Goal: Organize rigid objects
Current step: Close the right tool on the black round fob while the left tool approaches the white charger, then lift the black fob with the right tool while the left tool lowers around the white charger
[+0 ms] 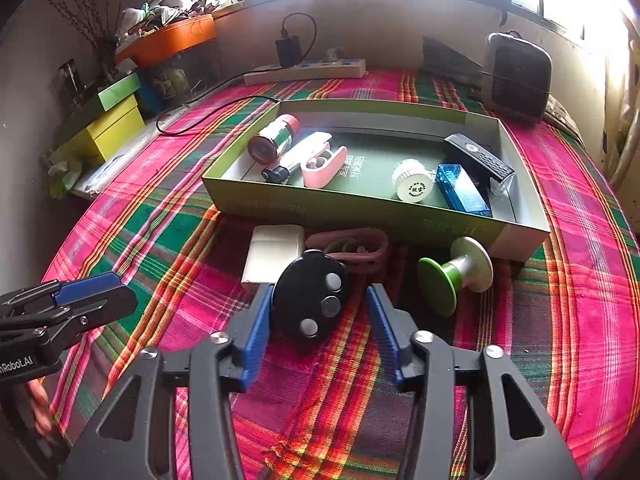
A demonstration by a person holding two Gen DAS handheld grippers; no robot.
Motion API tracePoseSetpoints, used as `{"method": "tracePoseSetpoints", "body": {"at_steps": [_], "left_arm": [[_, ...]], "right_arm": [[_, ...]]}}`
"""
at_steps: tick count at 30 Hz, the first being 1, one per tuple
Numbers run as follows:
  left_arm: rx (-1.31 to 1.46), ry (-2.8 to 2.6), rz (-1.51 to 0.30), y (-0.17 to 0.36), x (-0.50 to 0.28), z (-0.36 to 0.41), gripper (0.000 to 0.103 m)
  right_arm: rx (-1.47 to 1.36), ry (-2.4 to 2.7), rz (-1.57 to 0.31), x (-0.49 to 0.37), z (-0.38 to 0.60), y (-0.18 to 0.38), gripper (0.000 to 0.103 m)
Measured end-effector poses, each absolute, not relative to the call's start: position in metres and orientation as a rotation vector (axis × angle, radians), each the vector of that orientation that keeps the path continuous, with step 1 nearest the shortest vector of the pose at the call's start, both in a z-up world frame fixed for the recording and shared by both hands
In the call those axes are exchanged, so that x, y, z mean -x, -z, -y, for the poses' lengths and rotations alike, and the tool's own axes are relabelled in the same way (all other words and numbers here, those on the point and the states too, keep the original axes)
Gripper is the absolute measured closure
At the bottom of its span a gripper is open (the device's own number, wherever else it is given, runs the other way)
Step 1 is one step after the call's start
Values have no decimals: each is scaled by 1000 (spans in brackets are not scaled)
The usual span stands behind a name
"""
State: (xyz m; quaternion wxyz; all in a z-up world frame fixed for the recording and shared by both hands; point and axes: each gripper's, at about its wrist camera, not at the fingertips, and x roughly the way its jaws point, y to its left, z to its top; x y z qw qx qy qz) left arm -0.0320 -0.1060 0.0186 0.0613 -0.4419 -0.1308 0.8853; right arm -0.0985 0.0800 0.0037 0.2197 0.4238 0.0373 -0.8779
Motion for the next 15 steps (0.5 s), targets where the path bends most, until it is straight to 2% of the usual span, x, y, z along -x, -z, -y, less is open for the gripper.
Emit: {"method": "tracePoseSetpoints", "body": {"at_steps": [3,5,10,15], "left_arm": [[1337,-2680,398,-19,34,103,55],[1339,-2680,405,-20,36,102,55],[1342,-2678,393,-22,44,96,55],[1356,-2661,379,-20,52,86,55]], "right_arm": [[-1170,2422,-119,98,-78,-3,58],[-1165,2427,-138,98,-75,-4,65],[-1157,2414,-144,98,-76,-3,71],[-1155,2402,-122,98,-81,-3,71]]}}
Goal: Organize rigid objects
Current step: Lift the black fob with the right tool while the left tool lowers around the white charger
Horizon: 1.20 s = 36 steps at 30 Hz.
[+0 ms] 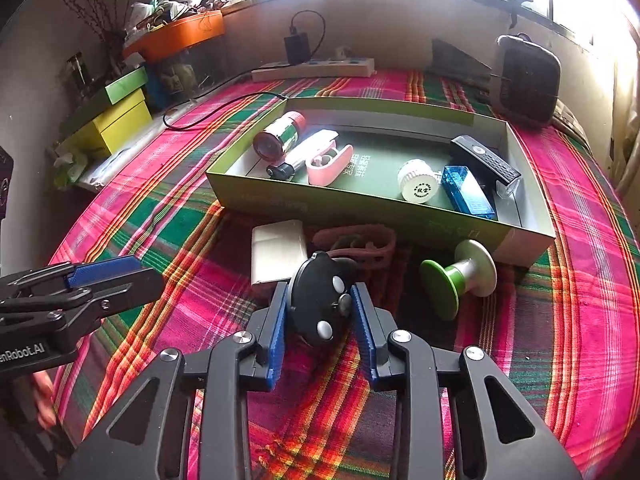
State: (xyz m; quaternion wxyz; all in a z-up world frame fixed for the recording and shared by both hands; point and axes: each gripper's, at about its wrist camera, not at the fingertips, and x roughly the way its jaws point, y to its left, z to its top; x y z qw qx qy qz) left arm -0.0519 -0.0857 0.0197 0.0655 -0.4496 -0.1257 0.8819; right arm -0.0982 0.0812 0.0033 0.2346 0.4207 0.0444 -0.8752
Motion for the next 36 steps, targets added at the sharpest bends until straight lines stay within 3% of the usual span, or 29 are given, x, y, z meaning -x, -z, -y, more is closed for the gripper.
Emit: {"method": "tracePoseSetpoints", "body": {"at_steps": [11,36], "left_arm": [[1369,-2626,367,-20,71,58,55],[1443,-2698,132,-12,103,-2,54]], "right_arm": [[-1142,2405,-76,95,-104,-11,71],[-1104,2401,-5,92,-148,-16,71]]}}
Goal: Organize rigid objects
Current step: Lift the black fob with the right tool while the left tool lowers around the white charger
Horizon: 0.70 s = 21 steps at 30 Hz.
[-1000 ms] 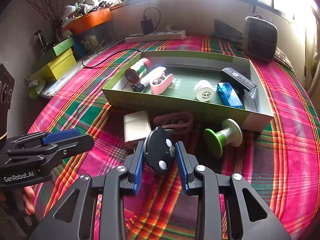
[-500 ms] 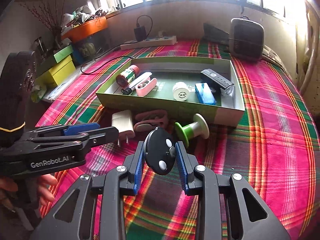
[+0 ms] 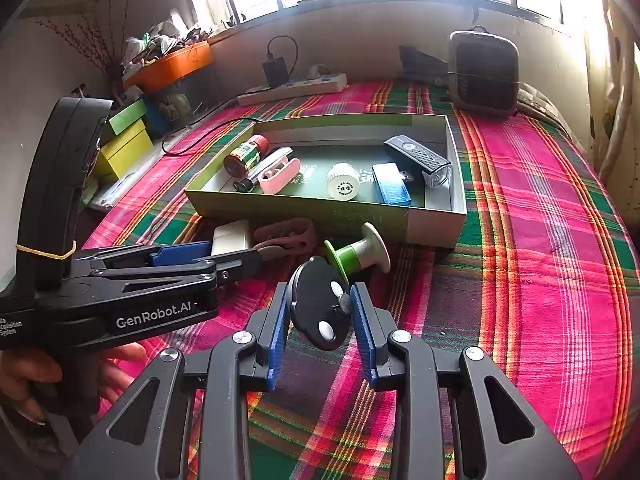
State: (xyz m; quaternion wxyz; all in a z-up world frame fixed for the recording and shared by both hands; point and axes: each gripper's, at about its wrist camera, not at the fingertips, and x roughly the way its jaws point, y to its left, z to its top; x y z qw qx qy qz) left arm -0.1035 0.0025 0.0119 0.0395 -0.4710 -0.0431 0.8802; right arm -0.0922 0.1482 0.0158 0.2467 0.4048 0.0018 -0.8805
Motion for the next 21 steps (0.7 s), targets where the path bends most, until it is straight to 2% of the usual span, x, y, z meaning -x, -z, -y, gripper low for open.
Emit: {"method": "tracePoseSetpoints", "body": {"at_steps": [21], "left_arm": [[1464,-2754,132,-12,96,29,54]], "right_arm": [[-1109,2380,-33,91,-141,-12,71]]}}
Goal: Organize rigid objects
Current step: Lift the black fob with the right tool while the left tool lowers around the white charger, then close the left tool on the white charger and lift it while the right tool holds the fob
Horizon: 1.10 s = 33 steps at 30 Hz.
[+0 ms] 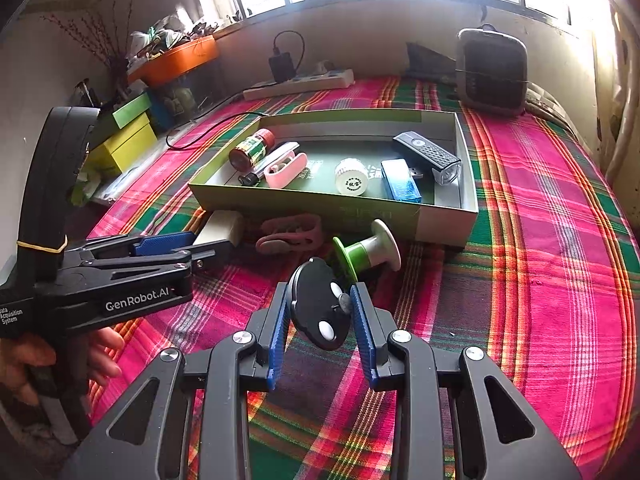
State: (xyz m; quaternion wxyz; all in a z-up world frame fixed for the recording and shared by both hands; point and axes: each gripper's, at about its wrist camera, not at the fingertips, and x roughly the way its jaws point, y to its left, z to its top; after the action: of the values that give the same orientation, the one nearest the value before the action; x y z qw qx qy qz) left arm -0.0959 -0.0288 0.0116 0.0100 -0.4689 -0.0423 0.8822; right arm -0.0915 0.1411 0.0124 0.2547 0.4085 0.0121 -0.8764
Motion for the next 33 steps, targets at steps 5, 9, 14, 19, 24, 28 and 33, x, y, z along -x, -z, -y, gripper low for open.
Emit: {"method": "tracePoseSetpoints", "body": {"at_steps": [5,9,14,19,24,28,33], "left_arm": [[1453,-2758,129,-11,98,31,54],[1447,-2765,94,-11,102,29,54],[1430,-2782,49,-10,104,27,54],[1410,-2796,62,-10,104,29,54],[1402,-2802,39,-9,104,28,55],[1397,-2813,39,-9,104,30,63],[1392,-2823,59,-10,103,35,70]], "right_arm": [[-1116,2381,-44,92,-138,-11,71],[-1122,2383,-54,94,-137,-10,71],[-1129,2389,-57,96,-136,-9,71],[-1137,2387,-63,97,-135,-7,71],[-1141,2385,-76,97,-132,-6,71],[-1145,2383,-81,97,-131,-4,71],[-1147,2382,-79,98,-131,-4,71]]}}
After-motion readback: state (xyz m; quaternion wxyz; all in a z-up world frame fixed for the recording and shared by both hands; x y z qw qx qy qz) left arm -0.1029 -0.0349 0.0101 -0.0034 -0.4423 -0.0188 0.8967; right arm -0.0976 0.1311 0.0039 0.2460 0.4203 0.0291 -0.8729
